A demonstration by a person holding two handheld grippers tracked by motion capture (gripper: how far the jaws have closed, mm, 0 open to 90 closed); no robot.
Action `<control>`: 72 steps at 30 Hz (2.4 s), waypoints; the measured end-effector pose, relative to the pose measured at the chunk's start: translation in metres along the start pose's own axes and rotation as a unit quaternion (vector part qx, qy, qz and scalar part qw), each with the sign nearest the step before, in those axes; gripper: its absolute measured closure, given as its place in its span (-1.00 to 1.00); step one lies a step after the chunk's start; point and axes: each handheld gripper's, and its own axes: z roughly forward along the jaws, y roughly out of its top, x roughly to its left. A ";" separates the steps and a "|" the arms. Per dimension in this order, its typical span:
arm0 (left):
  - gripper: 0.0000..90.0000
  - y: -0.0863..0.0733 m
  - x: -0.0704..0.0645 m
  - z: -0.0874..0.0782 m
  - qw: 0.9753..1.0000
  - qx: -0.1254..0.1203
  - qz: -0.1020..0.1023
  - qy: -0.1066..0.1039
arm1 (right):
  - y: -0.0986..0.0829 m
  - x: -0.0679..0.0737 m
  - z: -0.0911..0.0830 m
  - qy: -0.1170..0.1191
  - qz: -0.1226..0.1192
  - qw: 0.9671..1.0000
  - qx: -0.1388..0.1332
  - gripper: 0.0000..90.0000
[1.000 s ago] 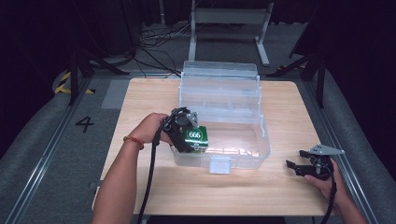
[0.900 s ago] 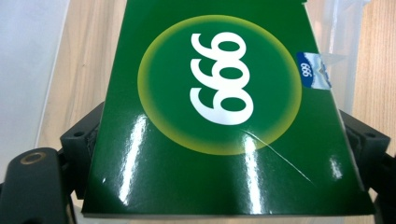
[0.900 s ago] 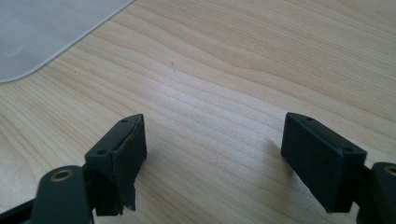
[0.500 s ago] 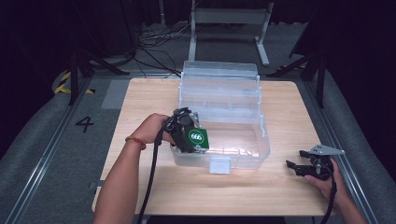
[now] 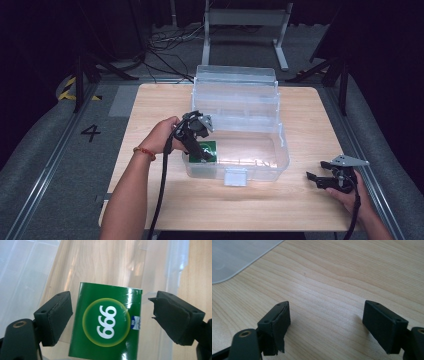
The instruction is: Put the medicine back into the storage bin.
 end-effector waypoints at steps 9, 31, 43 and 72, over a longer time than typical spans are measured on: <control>-0.64 -0.013 -0.020 -0.014 0.997 -0.050 -0.032 0.046 | 0.000 0.000 0.000 0.000 0.000 1.000 0.000 -0.50; -0.36 -0.040 -0.079 0.005 0.993 -0.093 -0.028 0.062 | 0.054 -0.017 -0.018 0.034 -0.022 0.998 -0.046 -0.25; 0.11 -0.046 -0.070 0.023 0.996 -0.067 -0.028 0.054 | 0.157 -0.018 -0.012 0.083 -0.086 0.986 -0.113 -0.06; 0.71 -0.053 -0.057 0.028 0.996 -0.067 -0.035 0.039 | 0.283 0.039 0.054 0.116 -0.174 0.976 -0.063 0.12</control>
